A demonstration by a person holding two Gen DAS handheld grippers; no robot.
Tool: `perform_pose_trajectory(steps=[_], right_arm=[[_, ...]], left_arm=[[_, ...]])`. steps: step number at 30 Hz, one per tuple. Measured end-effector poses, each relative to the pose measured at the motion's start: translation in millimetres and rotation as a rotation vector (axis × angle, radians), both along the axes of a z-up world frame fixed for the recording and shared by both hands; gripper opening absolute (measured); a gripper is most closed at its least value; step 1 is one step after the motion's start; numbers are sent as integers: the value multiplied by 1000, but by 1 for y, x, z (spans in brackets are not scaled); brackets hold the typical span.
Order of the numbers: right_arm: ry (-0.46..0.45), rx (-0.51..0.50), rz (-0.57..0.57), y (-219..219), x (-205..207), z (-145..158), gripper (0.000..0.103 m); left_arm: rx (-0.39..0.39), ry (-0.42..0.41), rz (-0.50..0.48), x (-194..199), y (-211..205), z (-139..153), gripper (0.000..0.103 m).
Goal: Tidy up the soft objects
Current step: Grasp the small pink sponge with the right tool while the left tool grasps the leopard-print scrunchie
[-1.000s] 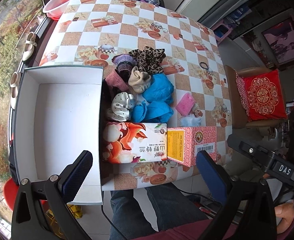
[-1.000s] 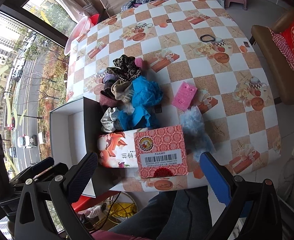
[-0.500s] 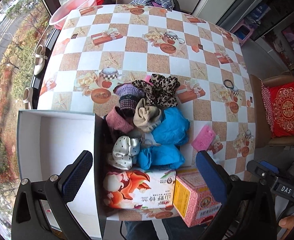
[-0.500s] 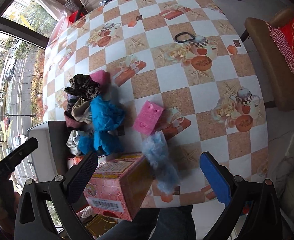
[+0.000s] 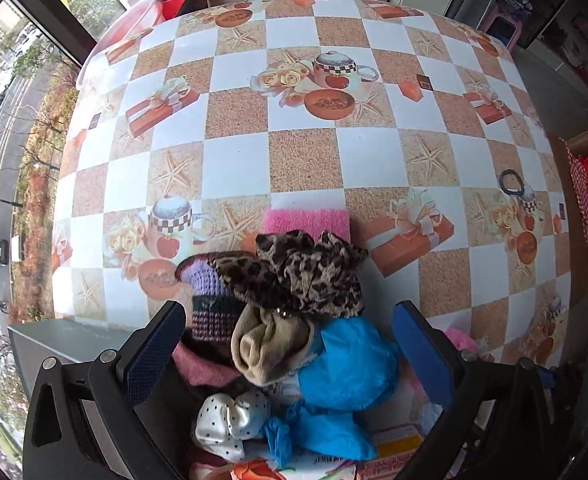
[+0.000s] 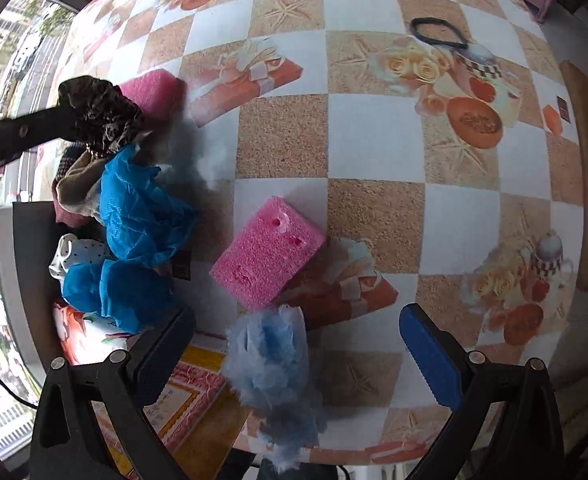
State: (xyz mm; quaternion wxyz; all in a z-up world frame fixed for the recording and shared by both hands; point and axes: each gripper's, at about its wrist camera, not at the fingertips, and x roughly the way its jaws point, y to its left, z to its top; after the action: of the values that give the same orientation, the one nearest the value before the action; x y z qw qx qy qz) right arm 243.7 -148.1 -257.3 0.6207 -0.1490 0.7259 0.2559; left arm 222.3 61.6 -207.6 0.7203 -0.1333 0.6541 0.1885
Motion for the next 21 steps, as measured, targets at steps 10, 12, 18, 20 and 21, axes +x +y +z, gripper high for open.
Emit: perform_pose_trajectory(steps=[10, 12, 18, 20, 21], right_arm=[[-109, -21, 390, 48, -18, -34, 103], [-124, -39, 451, 54, -26, -41, 103], [-196, -86, 460, 57, -37, -45, 89], [-209, -76, 420, 55, -26, -37, 75], [-200, -68, 395, 52, -22, -35, 75]], left_arm=[[14, 100, 19, 21, 11, -49, 81], [3, 98, 25, 21, 14, -51, 72], [-37, 42, 32, 16, 26, -42, 48], [-48, 27, 34, 15, 29, -38, 42], [-44, 20, 36, 14, 30, -36, 40]])
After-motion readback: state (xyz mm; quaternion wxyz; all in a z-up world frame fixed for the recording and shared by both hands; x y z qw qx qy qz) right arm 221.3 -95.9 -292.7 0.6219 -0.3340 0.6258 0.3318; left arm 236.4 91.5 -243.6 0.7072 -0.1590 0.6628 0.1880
